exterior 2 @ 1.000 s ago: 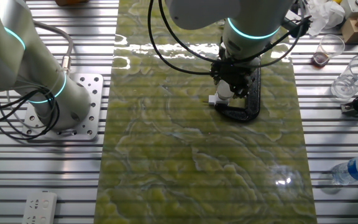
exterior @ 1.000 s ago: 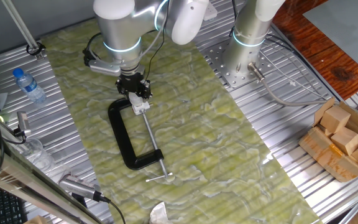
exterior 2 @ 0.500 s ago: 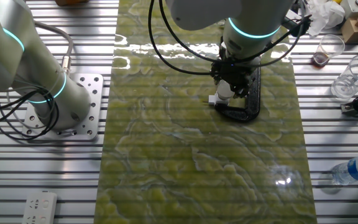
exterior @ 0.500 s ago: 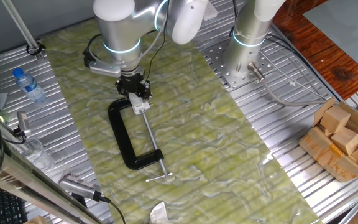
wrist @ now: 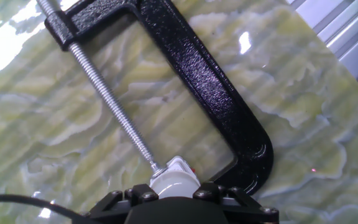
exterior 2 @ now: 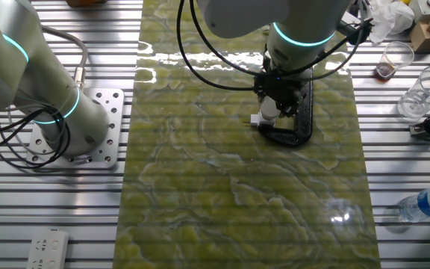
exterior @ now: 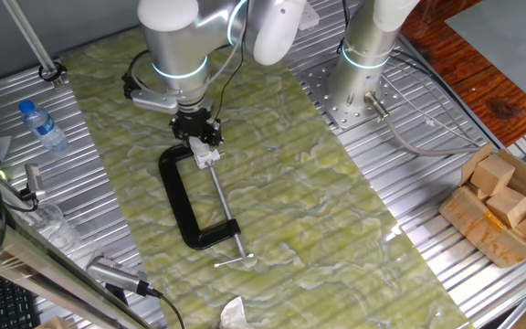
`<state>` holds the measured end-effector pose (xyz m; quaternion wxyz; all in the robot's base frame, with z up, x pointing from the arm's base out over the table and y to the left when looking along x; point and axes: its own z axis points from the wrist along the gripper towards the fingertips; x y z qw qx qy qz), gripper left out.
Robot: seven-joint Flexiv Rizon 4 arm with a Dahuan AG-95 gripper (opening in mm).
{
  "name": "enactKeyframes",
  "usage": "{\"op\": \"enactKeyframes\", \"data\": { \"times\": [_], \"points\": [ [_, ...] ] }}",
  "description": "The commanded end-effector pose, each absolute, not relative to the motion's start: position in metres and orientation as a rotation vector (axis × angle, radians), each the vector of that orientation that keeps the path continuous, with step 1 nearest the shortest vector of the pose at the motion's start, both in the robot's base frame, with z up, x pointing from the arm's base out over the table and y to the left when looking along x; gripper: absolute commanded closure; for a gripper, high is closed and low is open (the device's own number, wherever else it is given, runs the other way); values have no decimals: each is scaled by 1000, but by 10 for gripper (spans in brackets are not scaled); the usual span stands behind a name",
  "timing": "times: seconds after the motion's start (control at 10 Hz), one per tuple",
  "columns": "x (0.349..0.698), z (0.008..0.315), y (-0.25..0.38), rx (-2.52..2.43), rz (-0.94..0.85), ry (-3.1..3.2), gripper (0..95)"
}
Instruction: Install the light bulb by rotating it
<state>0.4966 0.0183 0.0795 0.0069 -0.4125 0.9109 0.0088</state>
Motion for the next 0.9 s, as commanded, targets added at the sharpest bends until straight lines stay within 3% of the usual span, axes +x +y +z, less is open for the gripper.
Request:
{"op": "enactKeyframes", "data": {
  "times": [0.1, 0.9],
  "points": [
    [496, 80, 18, -1281, 29, 2857, 950],
    [496, 80, 18, -771, 9, 3061, 950]
  ]
}}
